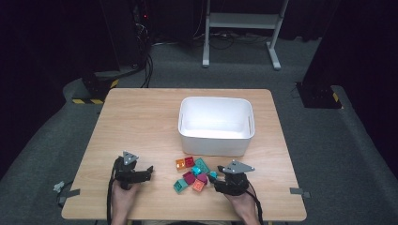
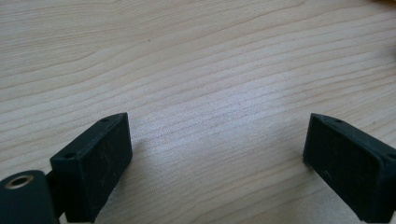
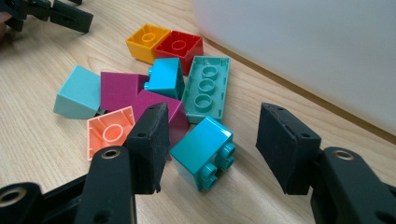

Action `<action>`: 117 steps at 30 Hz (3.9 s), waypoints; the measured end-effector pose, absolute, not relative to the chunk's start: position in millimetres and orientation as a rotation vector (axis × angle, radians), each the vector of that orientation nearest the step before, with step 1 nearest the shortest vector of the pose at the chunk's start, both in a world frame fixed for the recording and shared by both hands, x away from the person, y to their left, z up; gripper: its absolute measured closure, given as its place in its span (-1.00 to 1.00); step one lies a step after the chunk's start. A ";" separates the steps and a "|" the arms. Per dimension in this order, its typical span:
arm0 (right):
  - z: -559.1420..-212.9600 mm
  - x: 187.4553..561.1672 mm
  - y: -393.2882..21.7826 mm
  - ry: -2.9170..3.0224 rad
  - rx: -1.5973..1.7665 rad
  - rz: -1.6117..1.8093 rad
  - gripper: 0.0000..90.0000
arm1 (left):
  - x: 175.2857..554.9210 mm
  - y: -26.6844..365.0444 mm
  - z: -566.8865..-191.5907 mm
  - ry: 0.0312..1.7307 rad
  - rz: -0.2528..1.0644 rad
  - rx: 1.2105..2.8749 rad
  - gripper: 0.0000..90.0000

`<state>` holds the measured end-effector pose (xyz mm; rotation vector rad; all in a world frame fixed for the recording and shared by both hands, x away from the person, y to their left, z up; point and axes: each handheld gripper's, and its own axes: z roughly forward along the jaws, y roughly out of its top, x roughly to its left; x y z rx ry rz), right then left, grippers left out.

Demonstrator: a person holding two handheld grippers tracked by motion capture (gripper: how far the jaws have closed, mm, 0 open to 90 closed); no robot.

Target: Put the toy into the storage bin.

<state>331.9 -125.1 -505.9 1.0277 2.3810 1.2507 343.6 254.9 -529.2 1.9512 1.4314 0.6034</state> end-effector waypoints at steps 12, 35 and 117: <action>-512.0 335.0 -124.6 2.393 1.051 1.232 0.00 | 343.6 254.9 -529.2 1.431 0.603 1.951 -0.82; -521.9 338.2 -126.4 2.400 1.063 1.147 0.17 | 343.5 255.0 -529.1 1.432 0.602 1.953 -0.82; -422.0 344.5 -155.7 2.310 0.951 1.339 0.29 | 343.6 254.9 -529.2 1.432 0.603 1.950 -0.82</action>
